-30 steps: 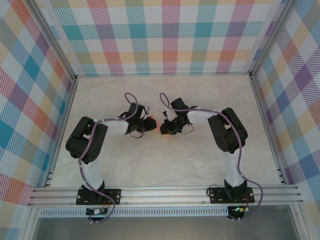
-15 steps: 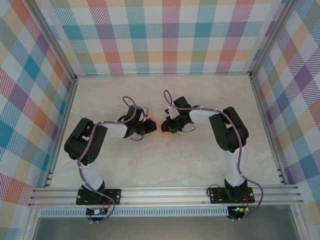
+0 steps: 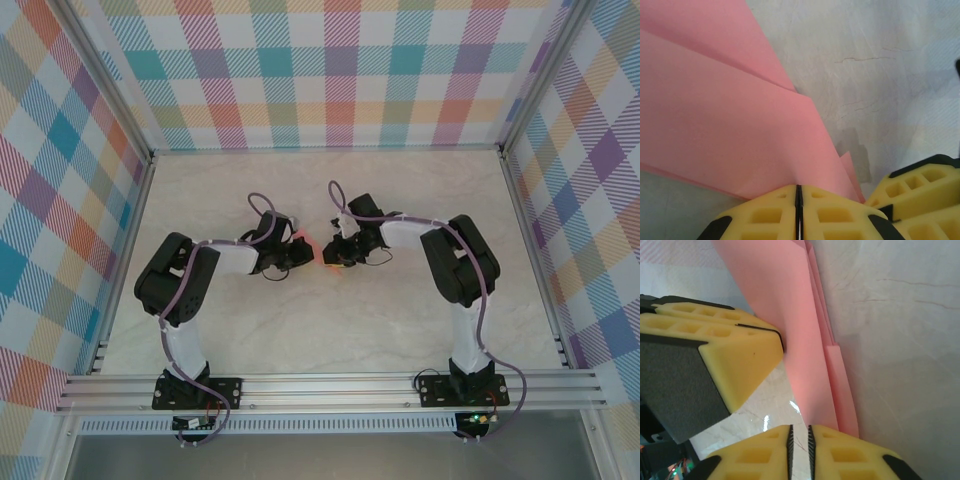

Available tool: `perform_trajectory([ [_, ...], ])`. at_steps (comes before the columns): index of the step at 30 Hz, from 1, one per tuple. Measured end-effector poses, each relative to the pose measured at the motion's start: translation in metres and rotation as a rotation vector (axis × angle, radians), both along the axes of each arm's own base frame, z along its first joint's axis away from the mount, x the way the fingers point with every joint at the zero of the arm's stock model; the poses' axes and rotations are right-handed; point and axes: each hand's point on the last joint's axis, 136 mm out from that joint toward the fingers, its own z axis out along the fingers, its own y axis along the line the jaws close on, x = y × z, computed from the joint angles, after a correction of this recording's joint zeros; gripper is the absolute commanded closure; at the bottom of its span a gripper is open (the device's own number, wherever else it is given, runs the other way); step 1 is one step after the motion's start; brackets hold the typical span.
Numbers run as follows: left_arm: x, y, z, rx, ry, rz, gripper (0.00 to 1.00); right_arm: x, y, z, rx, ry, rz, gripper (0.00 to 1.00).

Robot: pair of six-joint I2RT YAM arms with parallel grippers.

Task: Fold a paper plane with a square sheet of paper (pick it up from the middle)
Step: Fold the wing for the fifth time at the center of the table.

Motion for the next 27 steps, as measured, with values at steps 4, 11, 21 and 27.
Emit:
perform_trajectory([
  [4,0.003,0.001,0.000,0.004,0.013,0.025,0.89,0.000,-0.014,0.011,-0.051,-0.070,-0.040,0.71],
  [11,0.005,0.004,-0.001,0.004,0.050,0.087,0.90,0.004,-0.030,0.031,-0.102,-0.177,-0.118,0.72],
  [21,0.008,0.005,-0.002,-0.002,0.105,0.171,0.92,-0.012,0.008,0.030,-0.136,-0.183,-0.147,0.88],
  [27,0.010,0.005,-0.002,-0.002,0.121,0.188,0.93,-0.002,0.017,0.011,-0.153,-0.125,-0.197,0.92],
])
